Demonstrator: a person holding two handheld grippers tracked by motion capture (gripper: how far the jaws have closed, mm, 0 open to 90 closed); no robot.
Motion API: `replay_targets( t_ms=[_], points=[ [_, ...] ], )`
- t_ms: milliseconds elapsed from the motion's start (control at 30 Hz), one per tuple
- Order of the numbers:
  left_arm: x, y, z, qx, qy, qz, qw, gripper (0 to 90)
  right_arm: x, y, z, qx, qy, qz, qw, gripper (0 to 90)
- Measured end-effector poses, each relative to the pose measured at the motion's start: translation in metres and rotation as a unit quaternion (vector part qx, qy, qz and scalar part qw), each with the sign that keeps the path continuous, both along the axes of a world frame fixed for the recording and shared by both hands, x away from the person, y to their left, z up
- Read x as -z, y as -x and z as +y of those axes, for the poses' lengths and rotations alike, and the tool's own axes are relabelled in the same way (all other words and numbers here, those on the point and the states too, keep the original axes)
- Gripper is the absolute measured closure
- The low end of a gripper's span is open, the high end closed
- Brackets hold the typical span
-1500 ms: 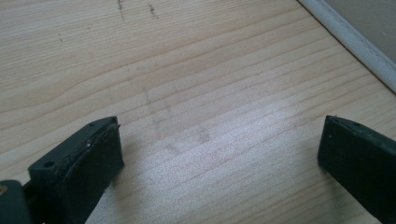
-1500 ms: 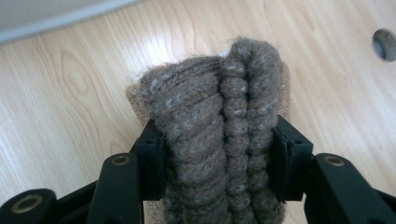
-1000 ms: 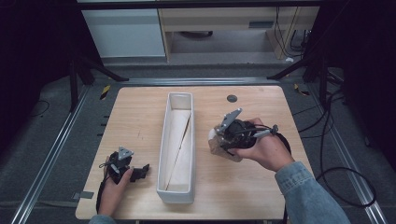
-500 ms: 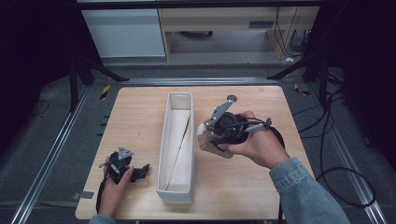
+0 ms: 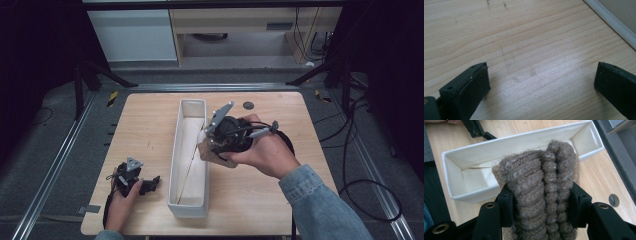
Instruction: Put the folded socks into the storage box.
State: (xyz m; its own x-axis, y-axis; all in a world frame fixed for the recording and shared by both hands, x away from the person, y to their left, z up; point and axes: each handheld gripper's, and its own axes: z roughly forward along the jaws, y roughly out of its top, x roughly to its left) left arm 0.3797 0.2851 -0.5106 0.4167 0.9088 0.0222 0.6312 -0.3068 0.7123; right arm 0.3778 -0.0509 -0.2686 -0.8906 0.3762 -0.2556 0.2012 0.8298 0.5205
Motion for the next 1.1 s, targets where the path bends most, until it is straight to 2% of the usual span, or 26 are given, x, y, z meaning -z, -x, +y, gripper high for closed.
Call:
replay_targets(
  t_ms=[267, 533, 1100],
  points=[
    [0.000, 0.000, 0.000, 0.000, 0.000, 0.000, 1.0000, 0.0, -0.002, 0.005, 0.026, -0.024, -0.011, 0.014, 0.9996, 49.0],
    [0.000, 0.000, 0.000, 0.000, 0.000, 0.000, 1.0000, 0.0, 0.009, 0.008, 0.050, -0.041, 0.004, 0.022, 0.9989, 48.9],
    [0.000, 0.000, 0.000, 0.000, 0.000, 0.000, 1.0000, 0.0, 0.033, 0.021, 0.070, -0.064, 0.007, 0.047, 0.9968, 48.8]
  ],
)
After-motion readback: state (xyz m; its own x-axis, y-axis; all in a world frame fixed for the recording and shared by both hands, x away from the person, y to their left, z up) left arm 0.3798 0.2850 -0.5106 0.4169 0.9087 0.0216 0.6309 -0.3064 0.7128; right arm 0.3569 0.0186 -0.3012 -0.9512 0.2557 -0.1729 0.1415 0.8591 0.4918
